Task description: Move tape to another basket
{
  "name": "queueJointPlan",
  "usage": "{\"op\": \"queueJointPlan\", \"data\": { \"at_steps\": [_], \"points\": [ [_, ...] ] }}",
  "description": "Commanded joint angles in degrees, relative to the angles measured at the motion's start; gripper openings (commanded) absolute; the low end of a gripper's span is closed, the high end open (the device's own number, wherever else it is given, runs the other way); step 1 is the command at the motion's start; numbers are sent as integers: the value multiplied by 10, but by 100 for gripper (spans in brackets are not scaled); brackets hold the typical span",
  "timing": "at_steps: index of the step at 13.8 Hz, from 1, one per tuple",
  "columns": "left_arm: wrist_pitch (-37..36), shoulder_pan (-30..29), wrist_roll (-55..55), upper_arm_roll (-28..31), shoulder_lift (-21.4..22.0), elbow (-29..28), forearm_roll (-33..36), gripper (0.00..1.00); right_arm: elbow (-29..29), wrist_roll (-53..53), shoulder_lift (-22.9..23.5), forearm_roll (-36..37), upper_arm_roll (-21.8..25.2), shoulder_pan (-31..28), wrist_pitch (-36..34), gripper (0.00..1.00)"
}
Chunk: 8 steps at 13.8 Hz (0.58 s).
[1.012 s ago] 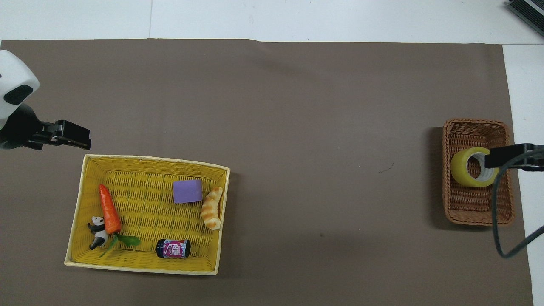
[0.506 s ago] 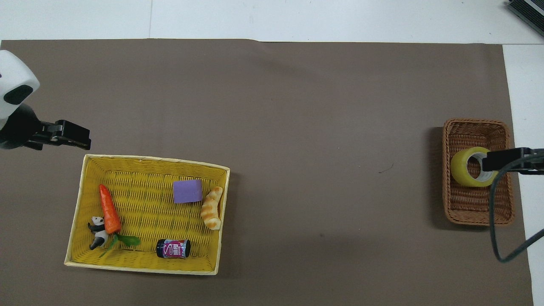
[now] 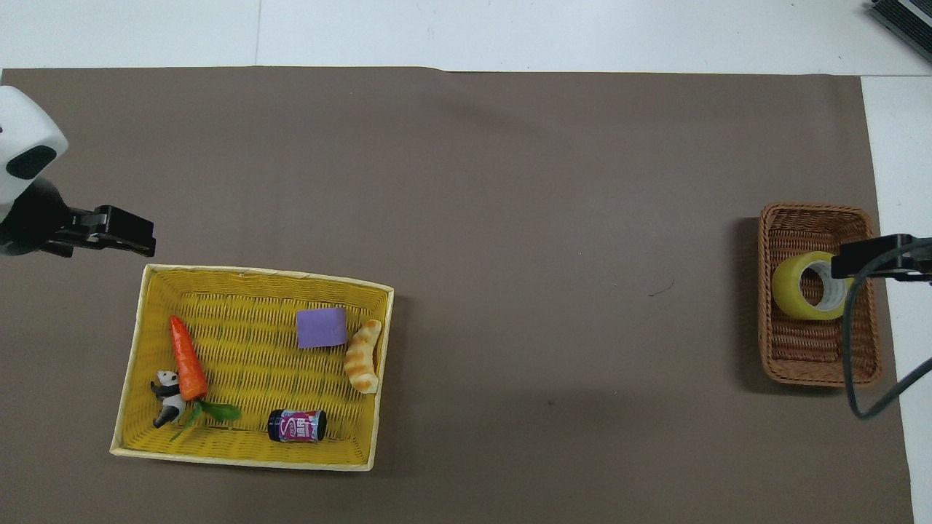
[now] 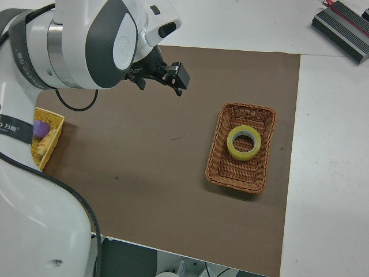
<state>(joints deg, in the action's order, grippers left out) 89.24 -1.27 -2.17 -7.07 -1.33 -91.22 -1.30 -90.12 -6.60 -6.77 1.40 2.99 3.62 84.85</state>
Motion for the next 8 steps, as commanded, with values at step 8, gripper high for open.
{"op": "queueJointPlan", "data": {
  "at_steps": [8],
  "points": [
    [-15, -9, 5, -7, -7, 17, 11, 100, 3, 52, -17, -26, 6, -17, -27, 100]
  ]
}}
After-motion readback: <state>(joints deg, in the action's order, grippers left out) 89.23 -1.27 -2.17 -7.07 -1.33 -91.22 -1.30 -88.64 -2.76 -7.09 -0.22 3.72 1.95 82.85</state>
